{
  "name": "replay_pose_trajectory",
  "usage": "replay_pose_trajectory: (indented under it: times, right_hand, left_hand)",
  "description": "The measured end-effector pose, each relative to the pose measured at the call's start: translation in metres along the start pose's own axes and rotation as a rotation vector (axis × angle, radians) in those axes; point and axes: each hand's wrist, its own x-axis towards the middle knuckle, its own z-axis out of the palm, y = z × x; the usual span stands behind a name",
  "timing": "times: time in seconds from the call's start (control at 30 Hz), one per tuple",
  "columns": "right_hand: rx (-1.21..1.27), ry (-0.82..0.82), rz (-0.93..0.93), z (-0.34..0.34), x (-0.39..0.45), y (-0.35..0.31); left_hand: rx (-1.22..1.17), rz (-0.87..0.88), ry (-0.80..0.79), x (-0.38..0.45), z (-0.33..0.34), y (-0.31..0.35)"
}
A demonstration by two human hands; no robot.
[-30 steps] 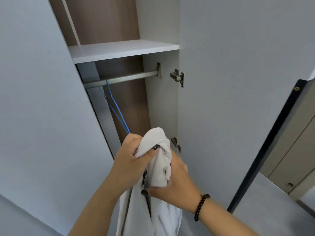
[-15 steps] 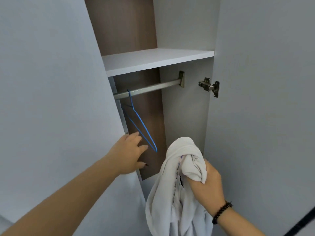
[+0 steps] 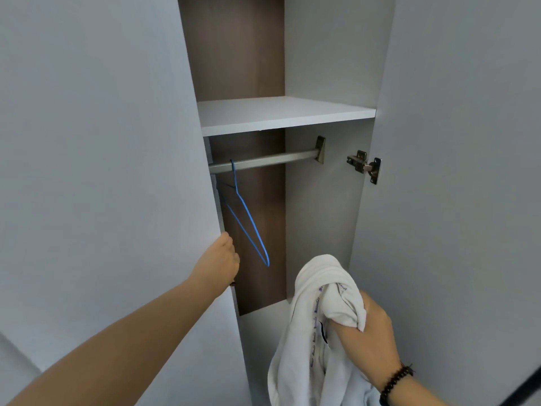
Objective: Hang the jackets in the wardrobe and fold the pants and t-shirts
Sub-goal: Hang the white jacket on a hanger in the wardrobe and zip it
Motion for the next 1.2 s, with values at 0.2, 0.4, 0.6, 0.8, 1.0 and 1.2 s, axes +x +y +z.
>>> replay_pose_trajectory:
  times: [0.2,0.4,0.6,0.8,1.0,1.2]
  right_hand:
    - [0.006,-0.079,-0.014,-0.038,-0.012,0.003]
    - [0.115,-0.176,-0.095,-0.07,-0.044,-0.009]
    - [0.088,-0.296,-0.152,-0.084,-0.085,-0.005]
    - [0.063,-0.394,-0.191,-0.082,-0.12,-0.014]
    - [0.2,-0.395,-0.193,-0.082,-0.146,-0.046]
    - [0.182,-0.358,-0.159,-0.06,-0.188,-0.075]
  left_hand:
    - [-0.052,-0.056,0.023,-0.036,-0.019,0.026]
    - [-0.041,-0.166,-0.018,-0.094,-0.063,0.053]
    - [-0.1,-0.219,-0.071,-0.153,-0.085,0.073]
    - [-0.121,-0.195,-0.104,-0.207,-0.099,0.079]
    - [-0.156,-0.186,-0.088,-0.256,-0.094,0.083]
    - [-0.178,-0.17,-0.006,-0.32,-0.08,0.086]
